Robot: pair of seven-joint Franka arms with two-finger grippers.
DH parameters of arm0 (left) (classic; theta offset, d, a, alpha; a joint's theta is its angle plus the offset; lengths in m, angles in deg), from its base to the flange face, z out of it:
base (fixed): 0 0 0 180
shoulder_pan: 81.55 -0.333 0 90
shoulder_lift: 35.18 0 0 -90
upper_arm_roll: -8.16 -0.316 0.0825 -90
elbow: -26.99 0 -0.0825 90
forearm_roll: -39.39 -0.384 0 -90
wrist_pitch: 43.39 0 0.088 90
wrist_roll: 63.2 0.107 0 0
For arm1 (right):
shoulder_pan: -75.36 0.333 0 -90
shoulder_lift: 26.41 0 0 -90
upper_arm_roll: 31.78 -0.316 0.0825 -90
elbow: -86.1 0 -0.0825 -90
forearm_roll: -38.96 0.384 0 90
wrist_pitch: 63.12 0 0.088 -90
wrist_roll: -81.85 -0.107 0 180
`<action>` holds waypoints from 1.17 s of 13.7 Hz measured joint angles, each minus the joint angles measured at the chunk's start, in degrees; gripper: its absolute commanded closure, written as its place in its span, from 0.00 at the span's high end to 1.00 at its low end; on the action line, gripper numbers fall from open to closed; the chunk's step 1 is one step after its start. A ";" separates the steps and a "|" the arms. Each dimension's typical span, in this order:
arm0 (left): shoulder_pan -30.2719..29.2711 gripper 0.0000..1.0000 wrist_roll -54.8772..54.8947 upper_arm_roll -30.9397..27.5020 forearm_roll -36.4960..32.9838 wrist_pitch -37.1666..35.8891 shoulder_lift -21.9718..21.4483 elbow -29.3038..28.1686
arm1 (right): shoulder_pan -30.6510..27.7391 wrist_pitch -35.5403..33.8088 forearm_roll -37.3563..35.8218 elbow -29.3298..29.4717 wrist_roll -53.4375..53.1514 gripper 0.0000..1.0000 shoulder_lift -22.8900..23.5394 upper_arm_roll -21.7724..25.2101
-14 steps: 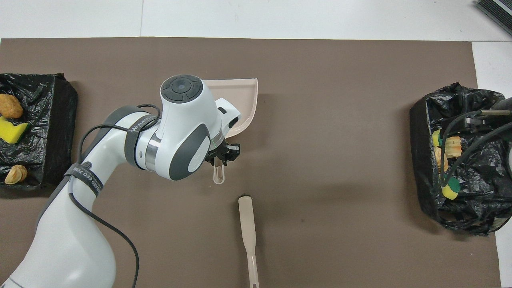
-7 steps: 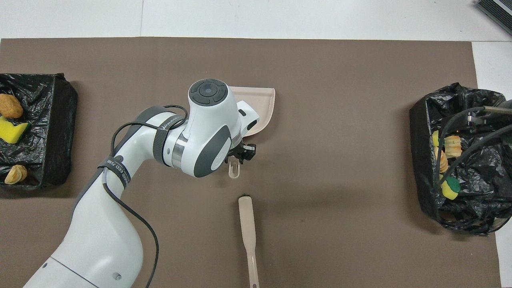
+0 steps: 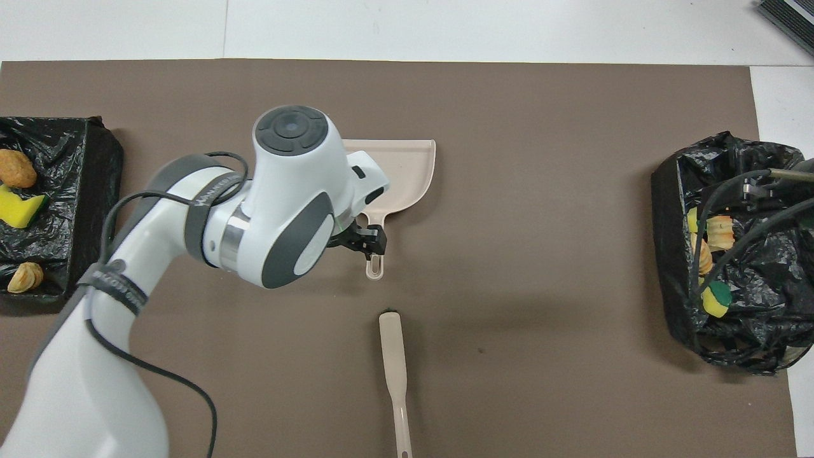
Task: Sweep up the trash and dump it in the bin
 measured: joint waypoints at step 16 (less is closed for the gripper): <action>-26.60 1.00 21.51 -1.48 -10.77 7.62 -19.88 -15.89 | 0.00 0.00 0.00 0.00 0.00 1.00 0.00 0.00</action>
